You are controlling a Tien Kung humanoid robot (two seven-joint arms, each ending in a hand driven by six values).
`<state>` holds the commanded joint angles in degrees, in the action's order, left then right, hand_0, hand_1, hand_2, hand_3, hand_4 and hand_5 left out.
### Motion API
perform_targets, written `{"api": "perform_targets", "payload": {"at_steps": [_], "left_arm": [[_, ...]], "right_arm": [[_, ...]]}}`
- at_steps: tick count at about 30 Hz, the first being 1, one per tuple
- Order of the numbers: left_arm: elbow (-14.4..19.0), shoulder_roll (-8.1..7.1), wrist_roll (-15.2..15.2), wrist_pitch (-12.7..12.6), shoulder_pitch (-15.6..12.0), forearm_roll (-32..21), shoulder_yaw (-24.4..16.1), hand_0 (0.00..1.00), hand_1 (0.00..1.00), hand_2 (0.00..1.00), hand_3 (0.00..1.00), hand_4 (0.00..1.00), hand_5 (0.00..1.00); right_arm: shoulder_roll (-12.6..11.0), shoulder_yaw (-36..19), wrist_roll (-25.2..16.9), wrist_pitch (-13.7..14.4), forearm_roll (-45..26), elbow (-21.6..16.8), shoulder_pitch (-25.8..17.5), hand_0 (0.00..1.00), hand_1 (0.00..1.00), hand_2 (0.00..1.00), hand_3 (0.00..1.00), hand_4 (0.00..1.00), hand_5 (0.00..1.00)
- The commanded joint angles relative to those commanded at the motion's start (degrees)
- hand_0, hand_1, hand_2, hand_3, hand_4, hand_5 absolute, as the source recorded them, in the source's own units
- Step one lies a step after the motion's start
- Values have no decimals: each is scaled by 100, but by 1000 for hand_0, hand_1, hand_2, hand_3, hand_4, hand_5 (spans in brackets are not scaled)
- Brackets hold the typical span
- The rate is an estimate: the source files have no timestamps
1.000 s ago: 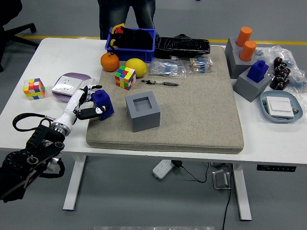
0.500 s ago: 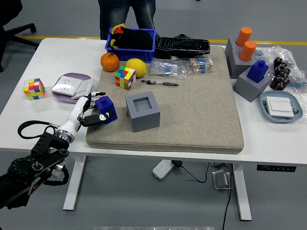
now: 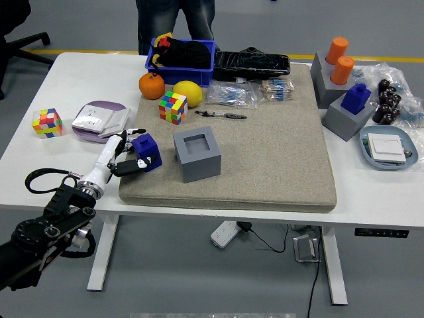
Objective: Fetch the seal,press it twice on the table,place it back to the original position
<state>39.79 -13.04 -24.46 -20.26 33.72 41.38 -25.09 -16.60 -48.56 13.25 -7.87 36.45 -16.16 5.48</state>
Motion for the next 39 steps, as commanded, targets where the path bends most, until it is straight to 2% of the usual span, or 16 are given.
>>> {"api": "perform_targets", "payload": {"at_steps": [6, 13, 20, 24, 29, 39], "left_arm": [[41, -22, 9, 6, 26, 39, -29, 687, 380, 345, 771, 599, 2], [345, -156, 1, -11, 154, 260, -290, 687, 381, 345, 771, 600, 2], [999, -384, 169, 80, 454, 655, -607, 686, 382, 345, 766, 600, 2], [1397, -449, 242, 129, 623, 778, -666, 687, 383, 347, 765, 600, 2], [1682, -430, 327, 195, 784, 729, -429, 687, 384, 347, 767, 600, 2], [1715, -281, 378, 235, 898, 581, 192, 687, 384, 346, 767, 599, 2]], "right_arm": [[-2, -14, -4, 4, 6, -5, 3, 854, 770, 717, 740, 790, 565], [8, -18, -6, 3, 2, -3, -8, 854, 770, 717, 740, 790, 565], [-2, -36, -8, 10, 6, 1, -1, 854, 770, 717, 740, 790, 564], [-6, -32, -8, 9, 2, 2, 7, 854, 769, 717, 740, 790, 564], [-13, -9, -7, 9, -6, 0, 19, 854, 769, 717, 740, 790, 564], [-31, 42, -1, 9, -25, 6, 16, 854, 769, 716, 739, 790, 564]]}}
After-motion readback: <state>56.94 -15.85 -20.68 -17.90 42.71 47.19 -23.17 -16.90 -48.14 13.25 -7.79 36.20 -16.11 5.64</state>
